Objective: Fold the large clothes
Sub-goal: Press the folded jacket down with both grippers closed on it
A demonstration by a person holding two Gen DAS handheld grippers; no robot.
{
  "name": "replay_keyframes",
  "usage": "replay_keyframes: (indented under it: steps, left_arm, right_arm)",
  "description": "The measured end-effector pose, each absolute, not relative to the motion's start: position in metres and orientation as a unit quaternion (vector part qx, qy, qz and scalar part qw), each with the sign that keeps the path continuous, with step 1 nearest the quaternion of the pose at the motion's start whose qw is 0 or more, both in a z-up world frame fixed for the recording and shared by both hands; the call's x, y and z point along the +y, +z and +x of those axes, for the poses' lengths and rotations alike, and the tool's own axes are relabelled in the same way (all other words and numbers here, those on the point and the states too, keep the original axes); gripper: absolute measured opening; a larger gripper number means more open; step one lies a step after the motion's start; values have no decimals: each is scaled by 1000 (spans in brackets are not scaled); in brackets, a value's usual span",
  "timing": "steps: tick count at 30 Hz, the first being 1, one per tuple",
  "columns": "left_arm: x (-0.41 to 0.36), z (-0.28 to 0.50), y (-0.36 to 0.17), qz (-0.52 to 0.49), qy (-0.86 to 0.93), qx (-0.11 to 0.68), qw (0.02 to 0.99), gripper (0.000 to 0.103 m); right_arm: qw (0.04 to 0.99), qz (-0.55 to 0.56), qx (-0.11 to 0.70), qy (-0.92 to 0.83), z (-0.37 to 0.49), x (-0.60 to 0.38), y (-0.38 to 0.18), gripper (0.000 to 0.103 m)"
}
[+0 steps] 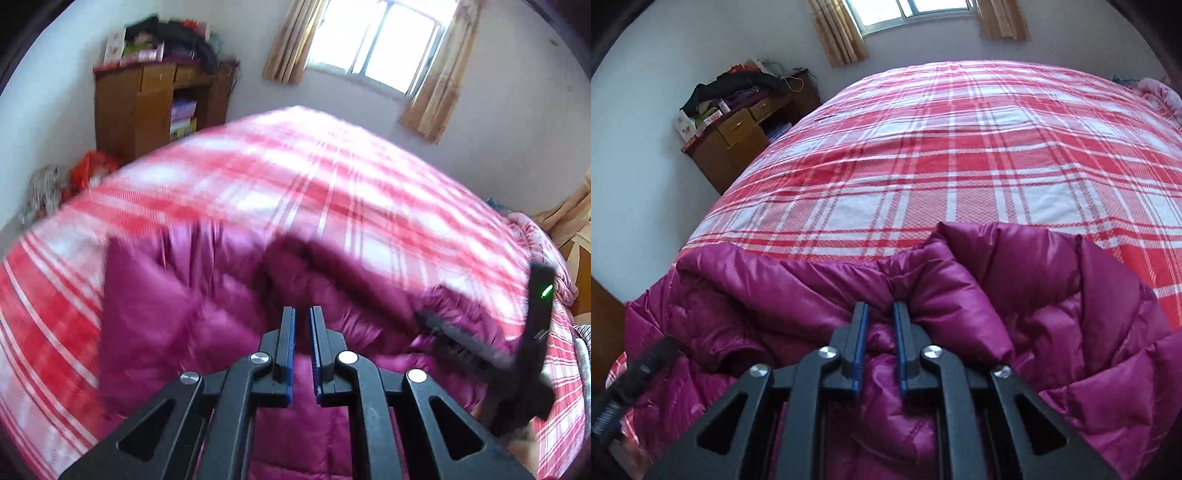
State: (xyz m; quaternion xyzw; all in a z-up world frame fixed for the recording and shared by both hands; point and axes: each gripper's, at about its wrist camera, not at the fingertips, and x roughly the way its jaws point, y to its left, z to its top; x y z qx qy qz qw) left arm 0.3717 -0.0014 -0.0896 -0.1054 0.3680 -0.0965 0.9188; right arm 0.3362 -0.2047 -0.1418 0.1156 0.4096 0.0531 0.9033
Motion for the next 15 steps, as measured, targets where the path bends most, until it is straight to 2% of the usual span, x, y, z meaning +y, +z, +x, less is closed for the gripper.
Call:
replay_keyframes:
  steps: [3, 6, 10, 12, 15]
  left_arm:
    - [-12, 400, -53, -88, -97, 343, 930, 9]
    - [-30, 439, -47, -67, -105, 352, 928, 9]
    - [-52, 480, -89, -20, -69, 422, 904, 9]
    - [-43, 467, -115, -37, -70, 454, 887, 9]
    - [-37, 436, -140, -21, -62, 454, 889, 9]
  right_arm:
    - [907, 97, 406, 48, 329, -197, -139, 16]
    - [907, 107, 405, 55, 331, -202, -140, 16]
    - [903, 139, 401, 73, 334, -212, -143, 16]
    - [900, 153, 400, 79, 333, -217, -144, 16]
    - [897, 170, 399, 90, 334, -221, -145, 16]
